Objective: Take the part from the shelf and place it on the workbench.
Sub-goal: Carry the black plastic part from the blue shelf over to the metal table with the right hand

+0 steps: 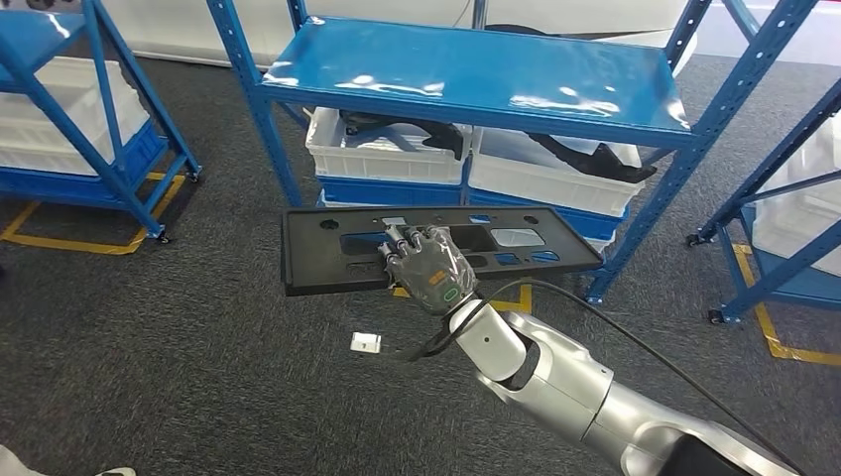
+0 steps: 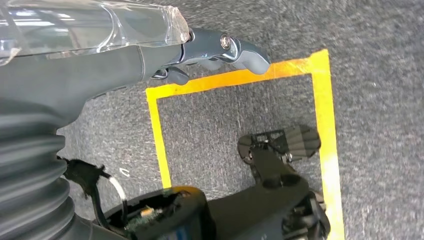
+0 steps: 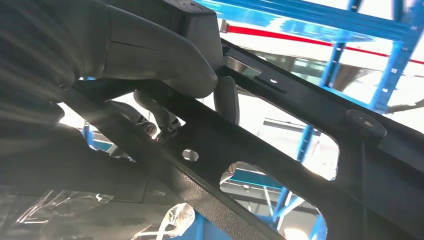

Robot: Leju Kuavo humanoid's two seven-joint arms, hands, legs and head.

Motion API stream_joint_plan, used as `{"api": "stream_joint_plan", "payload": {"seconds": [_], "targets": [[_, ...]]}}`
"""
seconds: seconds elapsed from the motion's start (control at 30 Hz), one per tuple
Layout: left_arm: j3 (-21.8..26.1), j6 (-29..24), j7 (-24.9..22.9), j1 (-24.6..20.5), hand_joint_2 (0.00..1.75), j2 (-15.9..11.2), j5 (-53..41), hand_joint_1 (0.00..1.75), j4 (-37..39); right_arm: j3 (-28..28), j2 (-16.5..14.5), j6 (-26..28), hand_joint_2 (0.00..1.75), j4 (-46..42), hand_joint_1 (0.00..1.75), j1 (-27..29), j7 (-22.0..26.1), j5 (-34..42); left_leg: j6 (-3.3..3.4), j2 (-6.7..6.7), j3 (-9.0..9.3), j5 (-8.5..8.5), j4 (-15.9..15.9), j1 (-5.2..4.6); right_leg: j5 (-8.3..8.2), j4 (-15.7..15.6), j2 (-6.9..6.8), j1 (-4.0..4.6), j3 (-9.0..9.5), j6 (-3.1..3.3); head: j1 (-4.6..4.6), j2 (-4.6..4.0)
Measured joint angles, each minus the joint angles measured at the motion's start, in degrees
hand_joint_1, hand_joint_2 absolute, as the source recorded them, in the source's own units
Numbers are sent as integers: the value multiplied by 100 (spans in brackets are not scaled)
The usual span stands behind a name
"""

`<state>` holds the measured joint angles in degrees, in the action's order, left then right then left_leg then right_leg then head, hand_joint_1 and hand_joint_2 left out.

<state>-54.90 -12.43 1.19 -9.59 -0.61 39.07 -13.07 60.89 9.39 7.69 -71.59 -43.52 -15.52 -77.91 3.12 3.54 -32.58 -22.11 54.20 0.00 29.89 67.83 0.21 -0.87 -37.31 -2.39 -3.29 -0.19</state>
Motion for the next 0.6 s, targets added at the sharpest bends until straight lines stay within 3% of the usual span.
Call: {"api": "stream_joint_plan", "payload": {"seconds": [0.07,0.13,0.2,0.23,0.3,0.37,0.43,0.47,0.5,0.53,0.6], "targets": [[0,-1,-2,-8,175,0,-3,0,-1,-4,5,-7,175,-2,175,0,-8,-2,-16,132,-20,2,20,-6,-384,-842,256,-16,354,38,-1,-1],[0,-1,-10,-12,175,0,-8,0,-2,-8,13,-16,175,-10,175,5,-20,-3,-66,245,-80,19,34,4,-490,-1219,439,-20,497,54,-2,0],[-1,-6,-29,5,175,-8,-14,0,-2,-10,18,-22,175,-29,175,8,-33,-3,-134,359,-128,43,27,30,-504,-1251,343,-16,498,85,-1,1],[-3,-10,-37,18,175,-9,-20,0,-1,-13,20,-24,175,-42,175,7,-39,-3,-167,322,-159,18,61,27,-515,-1270,278,-24,508,110,-3,1],[-5,-18,-44,22,175,-12,-38,0,0,-18,18,-27,175,-76,175,-1,-46,-4,-239,65,-347,-195,433,23,-535,-1307,139,-54,526,164,-23,1],[-8,-24,-46,5,175,-4,-59,0,0,-20,26,-39,175,-95,175,3,-48,-5,-317,-210,-739,-553,1237,47,-529,-1308,2,-49,529,189,-43,0],[-13,-28,-47,2,175,-5,-73,0,0,-20,34,-54,175,-101,175,23,-48,-5,-373,-292,-1022,-687,1784,85,-518,-1306,-142,-49,530,186,-44,-1],[-15,-31,-48,8,175,-6,-77,0,0,-20,36,-60,175,-104,175,32,-48,-5,-391,-315,-1002,-605,1730,102,-510,-1305,-208,-52,534,179,-45,-1],[-17,-35,-49,11,175,-7,-80,0,0,-20,35,-63,175,-113,175,38,-49,-5,-400,-353,-855,-436,1433,113,-502,-1304,-270,-56,542,167,-45,-1],[-17,-41,-49,11,175,-8,-82,0,0,-20,35,-65,175,-126,175,40,-50,-5,-398,-450,-626,-234,988,117,-489,-1304,-325,-54,557,148,-46,-1],[-19,-53,-50,-5,175,-9,-85,0,0,-22,39,-66,175,-148,175,38,-55,-8,-351,-640,-238,12,235,76,-455,-1296,-424,-20,582,87,-45,0]]}}
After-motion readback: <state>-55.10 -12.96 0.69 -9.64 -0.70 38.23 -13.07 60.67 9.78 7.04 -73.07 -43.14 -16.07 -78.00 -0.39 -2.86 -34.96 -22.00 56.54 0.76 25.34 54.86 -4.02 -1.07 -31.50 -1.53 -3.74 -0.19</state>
